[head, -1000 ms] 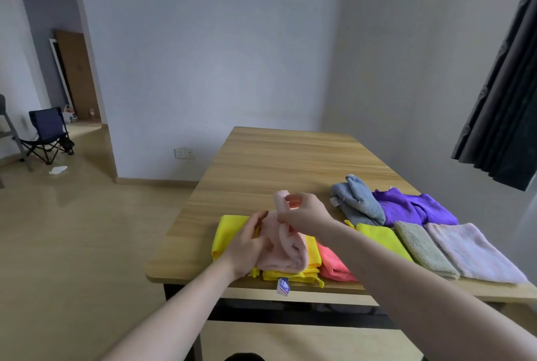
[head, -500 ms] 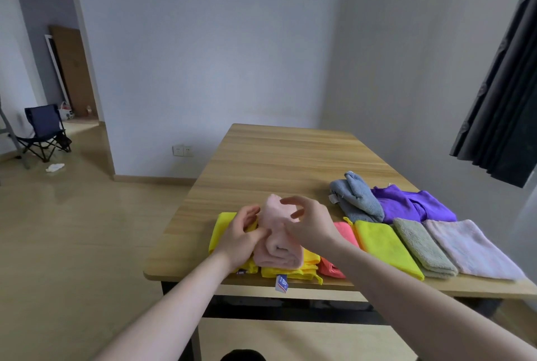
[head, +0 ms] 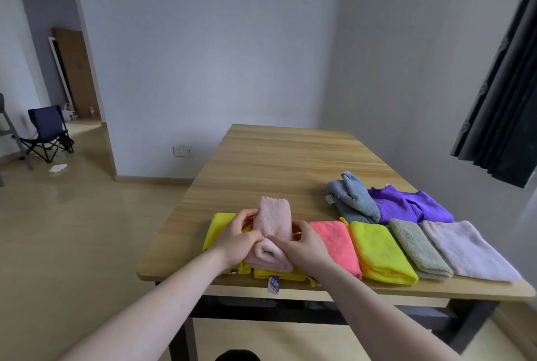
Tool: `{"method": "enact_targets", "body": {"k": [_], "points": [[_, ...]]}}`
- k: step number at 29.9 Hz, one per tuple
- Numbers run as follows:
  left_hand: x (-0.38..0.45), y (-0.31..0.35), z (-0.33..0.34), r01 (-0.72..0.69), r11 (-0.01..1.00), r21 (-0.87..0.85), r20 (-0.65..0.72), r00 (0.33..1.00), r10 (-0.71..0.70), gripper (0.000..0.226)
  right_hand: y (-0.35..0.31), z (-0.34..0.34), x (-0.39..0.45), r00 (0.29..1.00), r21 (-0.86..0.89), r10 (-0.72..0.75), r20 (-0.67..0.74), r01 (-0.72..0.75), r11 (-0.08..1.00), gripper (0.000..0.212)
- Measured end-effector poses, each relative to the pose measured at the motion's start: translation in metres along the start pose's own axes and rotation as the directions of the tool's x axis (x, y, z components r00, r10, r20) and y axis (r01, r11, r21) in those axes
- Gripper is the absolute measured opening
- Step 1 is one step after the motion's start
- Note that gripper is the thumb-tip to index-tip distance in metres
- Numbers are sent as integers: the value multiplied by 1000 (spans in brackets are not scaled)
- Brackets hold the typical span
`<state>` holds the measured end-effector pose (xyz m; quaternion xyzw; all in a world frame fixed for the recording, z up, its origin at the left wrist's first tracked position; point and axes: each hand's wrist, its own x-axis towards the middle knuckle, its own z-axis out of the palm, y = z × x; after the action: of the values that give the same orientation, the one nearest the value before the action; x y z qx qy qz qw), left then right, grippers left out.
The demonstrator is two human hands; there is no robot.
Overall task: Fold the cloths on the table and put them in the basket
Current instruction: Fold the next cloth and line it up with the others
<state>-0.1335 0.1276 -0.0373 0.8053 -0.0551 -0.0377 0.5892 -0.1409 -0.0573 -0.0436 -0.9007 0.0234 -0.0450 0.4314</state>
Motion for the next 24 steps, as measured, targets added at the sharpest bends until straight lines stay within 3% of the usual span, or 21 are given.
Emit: {"method": "enact_targets", "body": {"k": [3,6,11,14,17,20,24], "points": [[9,13,-1,80,995,56,-4,997,-80,76,-3,-3,-2,1000,9,15,13,-15,1000,64],[22,29,-9,163,977,140,-32,987,-160,59,-6,-3,-3,999,33,15,50,-17,999,52],[38,40,-8,229,888,398,-10,969,-246,87,0,-6,0,993,91,44,108,-54,994,53],[46,42,-8,213,872,441,14,970,-244,76,-2,-12,-1,985,150,62,159,-86,985,47],[52,42,-10,199,904,379,2,976,-216,52,-3,-16,-2,978,212,86,189,-126,969,54],[52,42,-11,207,942,265,5,976,-216,66,-2,-20,-1,975,249,86,203,-136,959,52],[51,52,-10,214,972,102,25,976,-218,54,-3,-26,-2,970,333,71,232,-148,931,41]]}}
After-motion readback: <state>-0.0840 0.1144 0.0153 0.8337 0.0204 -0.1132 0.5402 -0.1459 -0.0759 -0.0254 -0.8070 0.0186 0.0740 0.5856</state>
